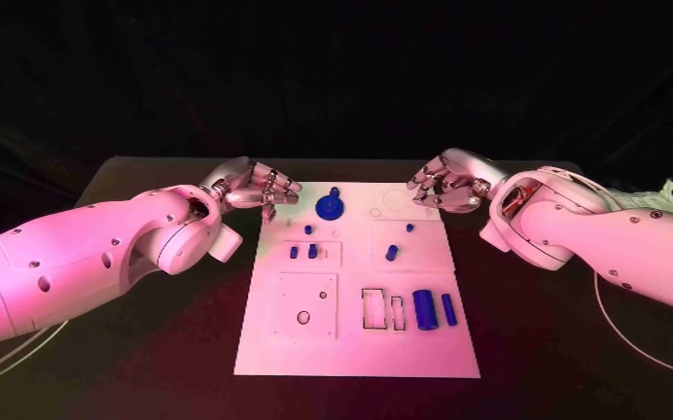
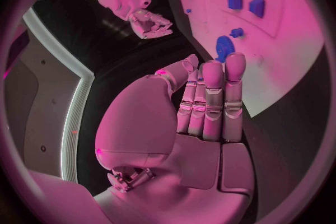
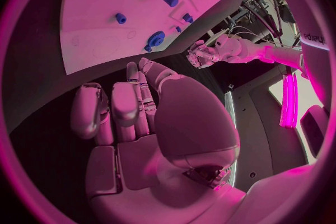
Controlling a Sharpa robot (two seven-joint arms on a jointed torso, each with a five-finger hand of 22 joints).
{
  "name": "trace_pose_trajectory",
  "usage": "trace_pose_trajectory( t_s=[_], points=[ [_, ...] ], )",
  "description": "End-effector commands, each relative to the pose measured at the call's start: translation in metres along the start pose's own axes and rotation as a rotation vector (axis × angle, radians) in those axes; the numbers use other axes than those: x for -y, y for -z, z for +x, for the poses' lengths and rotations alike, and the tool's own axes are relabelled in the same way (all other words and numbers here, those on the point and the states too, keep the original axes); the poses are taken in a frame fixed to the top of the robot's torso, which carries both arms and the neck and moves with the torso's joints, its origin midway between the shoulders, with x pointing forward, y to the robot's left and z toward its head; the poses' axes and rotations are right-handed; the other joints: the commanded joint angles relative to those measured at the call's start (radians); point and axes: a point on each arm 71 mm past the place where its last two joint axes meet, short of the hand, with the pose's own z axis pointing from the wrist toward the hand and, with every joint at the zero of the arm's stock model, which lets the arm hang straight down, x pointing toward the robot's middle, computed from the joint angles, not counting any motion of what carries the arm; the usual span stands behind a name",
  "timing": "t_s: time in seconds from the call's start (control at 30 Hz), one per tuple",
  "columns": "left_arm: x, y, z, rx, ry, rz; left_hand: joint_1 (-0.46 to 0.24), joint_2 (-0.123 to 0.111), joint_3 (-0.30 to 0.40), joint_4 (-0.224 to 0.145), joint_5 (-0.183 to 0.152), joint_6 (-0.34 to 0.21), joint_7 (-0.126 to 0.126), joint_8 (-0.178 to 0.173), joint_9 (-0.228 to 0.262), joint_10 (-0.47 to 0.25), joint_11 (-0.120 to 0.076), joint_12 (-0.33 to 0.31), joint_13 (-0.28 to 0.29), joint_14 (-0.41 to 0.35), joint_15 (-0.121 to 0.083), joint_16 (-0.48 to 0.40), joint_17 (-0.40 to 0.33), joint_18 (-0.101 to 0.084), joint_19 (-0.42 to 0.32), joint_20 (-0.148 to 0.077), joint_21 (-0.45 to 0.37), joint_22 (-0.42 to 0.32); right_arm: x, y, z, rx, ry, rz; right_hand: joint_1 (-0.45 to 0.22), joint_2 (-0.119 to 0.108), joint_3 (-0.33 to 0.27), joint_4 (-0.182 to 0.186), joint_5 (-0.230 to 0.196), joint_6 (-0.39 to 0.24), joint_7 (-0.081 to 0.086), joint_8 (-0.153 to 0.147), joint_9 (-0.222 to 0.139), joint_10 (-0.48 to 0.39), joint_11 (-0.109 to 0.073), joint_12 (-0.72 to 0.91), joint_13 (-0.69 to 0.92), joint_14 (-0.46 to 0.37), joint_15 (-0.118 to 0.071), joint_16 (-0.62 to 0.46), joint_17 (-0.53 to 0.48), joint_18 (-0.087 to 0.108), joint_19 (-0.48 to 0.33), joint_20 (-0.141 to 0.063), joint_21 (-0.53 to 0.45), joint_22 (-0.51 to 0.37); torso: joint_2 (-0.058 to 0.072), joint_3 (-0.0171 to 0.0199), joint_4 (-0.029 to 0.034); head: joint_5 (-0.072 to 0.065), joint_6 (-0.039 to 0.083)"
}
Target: Assemble the parts on the task board
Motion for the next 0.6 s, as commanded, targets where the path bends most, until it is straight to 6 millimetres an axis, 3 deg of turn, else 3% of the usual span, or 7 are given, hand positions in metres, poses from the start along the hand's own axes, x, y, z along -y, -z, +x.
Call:
trace_pose_trajectory(
  t_s=[0.03,0.2,0.3,0.6],
  points=[
    [0.004,0.004,-0.002,0.073,0.371,0.047,0.000,0.010,-0.011,0.000,-0.001,0.010,-0.002,0.006,0.002,0.006,-0.003,0.009,0.004,-0.007,-0.003,-0.003,-0.003,0.016,-0.006,-0.002,-0.008,-0.004,-0.004,0.001,0.004,-0.044,0.204,-0.045,-0.003,-0.010,0.012,0.000,0.000,0.010,0.000,-0.007,-0.001,0.003,0.006,-0.016,-0.028,0.002,0.009,-0.010,-0.008,0.020,-0.007,0.004,-0.009,-0.007,0.001,-0.0004,-0.0007,-0.009,0.002],
    [0.004,0.009,0.003,0.064,0.497,0.055,-0.018,0.011,-0.033,0.013,-0.001,0.012,-0.003,0.011,0.002,0.003,-0.004,0.022,0.010,-0.008,-0.003,-0.004,-0.007,0.016,-0.009,-0.003,-0.020,-0.012,-0.010,0.002,0.010,-0.069,0.327,-0.065,-0.009,-0.018,0.021,-0.001,-0.010,0.022,-0.002,-0.012,0.000,-0.004,0.011,-0.042,-0.077,-0.001,0.013,-0.024,-0.022,0.022,-0.014,0.008,-0.017,-0.017,0.001,-0.0005,0.0001,-0.018,0.002],
    [0.006,0.012,0.007,0.053,0.553,0.064,-0.045,0.013,-0.057,0.031,-0.001,0.004,-0.002,0.009,0.000,-0.008,-0.001,0.028,0.014,-0.012,0.000,-0.005,-0.012,0.017,-0.015,0.000,-0.038,-0.025,-0.015,0.001,0.016,-0.080,0.394,-0.081,-0.010,-0.023,0.034,-0.002,-0.043,0.025,-0.003,-0.021,-0.002,-0.009,0.013,-0.057,-0.113,-0.002,0.016,-0.037,-0.036,0.023,-0.017,0.011,-0.022,-0.023,0.002,-0.0013,-0.0002,-0.022,0.002],
    [0.010,0.015,0.014,0.029,0.599,0.077,-0.051,0.017,-0.079,0.037,-0.001,-0.003,-0.001,0.010,-0.002,-0.021,-0.001,0.041,0.020,-0.020,0.001,-0.010,-0.025,0.021,-0.021,0.001,-0.063,-0.044,-0.025,-0.004,0.031,-0.109,0.494,-0.109,-0.012,-0.032,0.053,-0.001,-0.055,0.029,-0.010,-0.036,-0.003,-0.016,0.010,-0.072,-0.158,-0.003,0.014,-0.057,-0.058,0.025,-0.020,0.010,-0.028,-0.031,0.001,-0.0006,0.0017,-0.028,-0.003]
  ],
)
